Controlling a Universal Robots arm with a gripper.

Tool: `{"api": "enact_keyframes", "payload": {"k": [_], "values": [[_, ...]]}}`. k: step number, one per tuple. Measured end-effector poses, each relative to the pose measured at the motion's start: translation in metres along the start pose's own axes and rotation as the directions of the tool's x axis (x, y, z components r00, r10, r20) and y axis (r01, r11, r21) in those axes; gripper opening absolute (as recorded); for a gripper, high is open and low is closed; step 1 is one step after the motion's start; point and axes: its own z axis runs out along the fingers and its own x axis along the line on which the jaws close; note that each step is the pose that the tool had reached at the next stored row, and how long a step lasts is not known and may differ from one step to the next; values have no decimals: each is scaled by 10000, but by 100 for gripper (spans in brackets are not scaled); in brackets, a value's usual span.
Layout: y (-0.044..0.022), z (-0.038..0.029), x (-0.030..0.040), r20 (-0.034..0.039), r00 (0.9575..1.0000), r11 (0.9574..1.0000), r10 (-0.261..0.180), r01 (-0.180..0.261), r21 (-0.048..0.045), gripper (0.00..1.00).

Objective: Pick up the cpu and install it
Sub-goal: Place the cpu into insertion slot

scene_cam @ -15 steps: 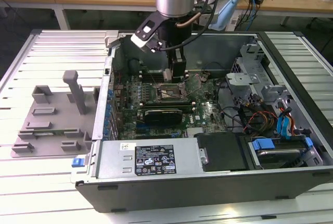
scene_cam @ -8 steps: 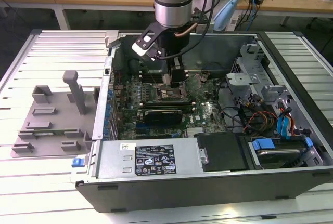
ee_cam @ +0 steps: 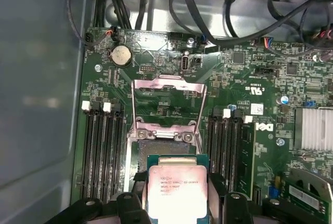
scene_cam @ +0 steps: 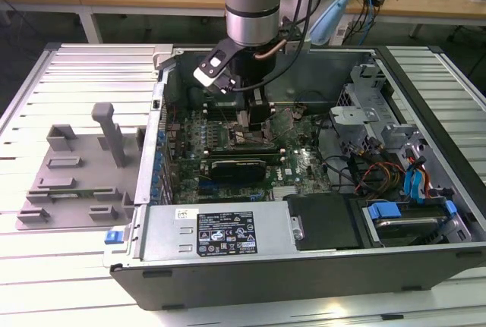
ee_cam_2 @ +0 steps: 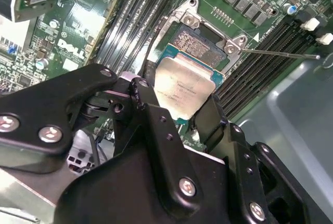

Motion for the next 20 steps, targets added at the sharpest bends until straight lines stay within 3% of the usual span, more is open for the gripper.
{"api": "enact_keyframes", "payload": {"k": [5, 14, 20], "values": [[-1, 134, 16, 2, 10000, 10000, 9, -9, 2, 55], [-11, 290, 56, 17, 9998, 9998, 211, -211, 6, 55], [-13, 357, 94, 44, 9993, 9993, 363, -363, 9, 55]]}}
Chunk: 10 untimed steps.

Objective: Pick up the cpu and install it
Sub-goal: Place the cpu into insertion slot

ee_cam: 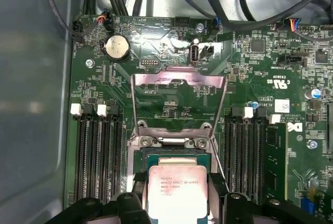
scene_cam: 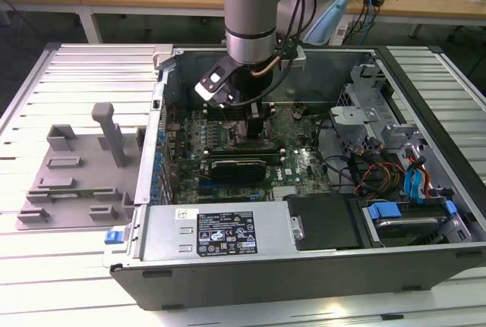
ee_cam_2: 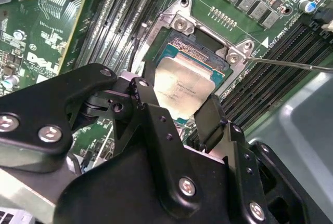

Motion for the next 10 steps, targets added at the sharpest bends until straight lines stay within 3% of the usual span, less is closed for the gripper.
{"api": "enact_keyframes", "payload": {"k": [2, 5, 7, 10], "values": [[-1, 17, 16, 36, 10000, 10000, -2, 2, 1, 55], [-4, 70, 62, 196, 9998, 10000, -15, 15, 5, 55], [-7, 77, 62, 239, 9997, 10000, -13, 12, 8, 55], [-16, 92, 63, 247, 9996, 10000, 97, -97, 9, 55]]}}
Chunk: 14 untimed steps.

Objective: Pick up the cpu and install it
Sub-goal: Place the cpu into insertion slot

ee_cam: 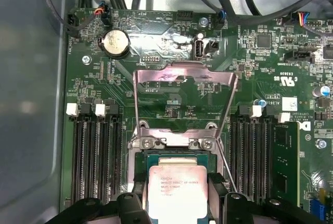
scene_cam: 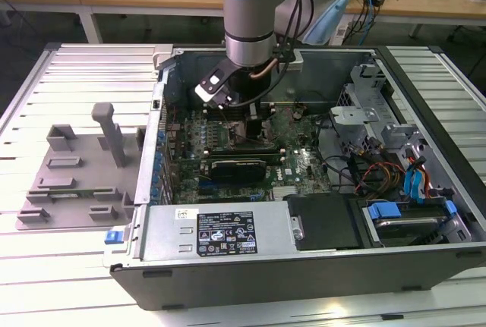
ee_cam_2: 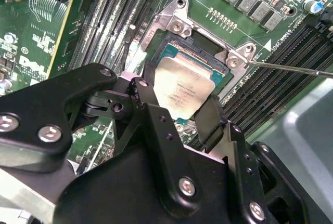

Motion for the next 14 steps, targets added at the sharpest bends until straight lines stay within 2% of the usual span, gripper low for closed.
{"api": "enact_keyframes", "payload": {"k": [9, 14], "values": [[-11, 55, 2, 11, 9999, 9999, 114, -114, 7, 55], [-11, 59, 3, 8, 9999, 9999, 115, -115, 4, 55]]}}
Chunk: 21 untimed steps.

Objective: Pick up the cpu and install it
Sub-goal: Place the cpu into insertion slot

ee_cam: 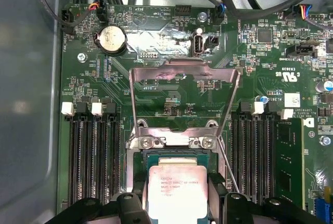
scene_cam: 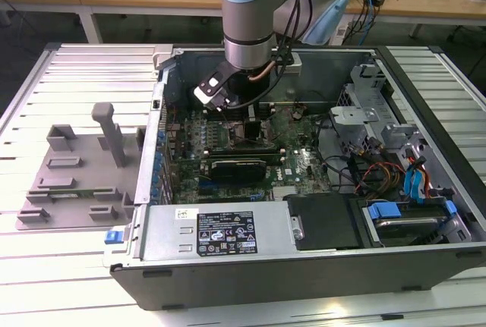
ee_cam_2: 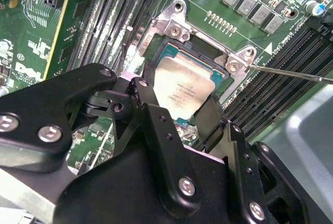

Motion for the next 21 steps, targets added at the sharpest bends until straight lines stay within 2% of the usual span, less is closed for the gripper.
{"api": "enact_keyframes", "payload": {"k": [17, 19, 20, 21], "values": [[7, 2, 0, -5, 10000, 10000, -64, 64, -3, 55], [7, 4, 1, -13, 10000, 10000, -68, 68, -8, 55], [7, 4, 1, -12, 10000, 10000, -69, 69, -8, 61], [7, 3, 1, -8, 10000, 10000, -73, 73, -5, 61]]}}
